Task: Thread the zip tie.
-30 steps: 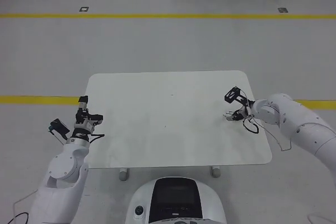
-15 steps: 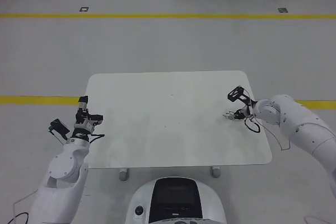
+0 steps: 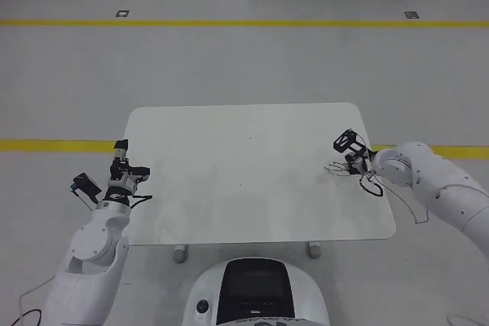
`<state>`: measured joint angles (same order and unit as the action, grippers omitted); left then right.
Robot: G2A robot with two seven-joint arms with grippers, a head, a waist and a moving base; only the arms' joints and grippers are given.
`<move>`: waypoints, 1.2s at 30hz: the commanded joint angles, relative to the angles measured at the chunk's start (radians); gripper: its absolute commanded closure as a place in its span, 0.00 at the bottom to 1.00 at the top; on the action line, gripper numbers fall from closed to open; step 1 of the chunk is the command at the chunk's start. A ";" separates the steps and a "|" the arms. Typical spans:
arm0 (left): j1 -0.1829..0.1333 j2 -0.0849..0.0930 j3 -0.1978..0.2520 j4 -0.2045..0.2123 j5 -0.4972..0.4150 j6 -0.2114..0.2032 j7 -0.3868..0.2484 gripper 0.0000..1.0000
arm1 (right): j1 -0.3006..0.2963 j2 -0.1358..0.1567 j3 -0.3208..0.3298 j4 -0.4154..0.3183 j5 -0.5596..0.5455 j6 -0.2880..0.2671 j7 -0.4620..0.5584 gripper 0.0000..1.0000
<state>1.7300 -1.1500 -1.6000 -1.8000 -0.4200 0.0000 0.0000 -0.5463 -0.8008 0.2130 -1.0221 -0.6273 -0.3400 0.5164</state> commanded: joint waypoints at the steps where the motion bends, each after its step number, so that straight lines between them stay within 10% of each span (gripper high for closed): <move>1: 0.000 0.000 0.000 0.000 0.000 0.000 0.000 0.00 | 0.000 -0.001 -0.007 -0.009 -0.002 0.000 0.007 0.90; 23: 0.000 0.000 0.000 0.000 0.000 0.000 0.000 0.00 | -0.013 -0.126 -0.043 0.100 -0.029 0.000 0.083 0.95; 36: 0.000 0.000 0.000 0.000 0.000 0.000 0.000 0.00 | -0.015 -0.139 -0.043 0.131 -0.042 0.000 0.041 0.82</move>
<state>1.7300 -1.1500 -1.6000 -1.8000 -0.4200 0.0000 0.0000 -0.5621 -0.9389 0.1700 -0.8943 -0.6681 -0.3400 0.5622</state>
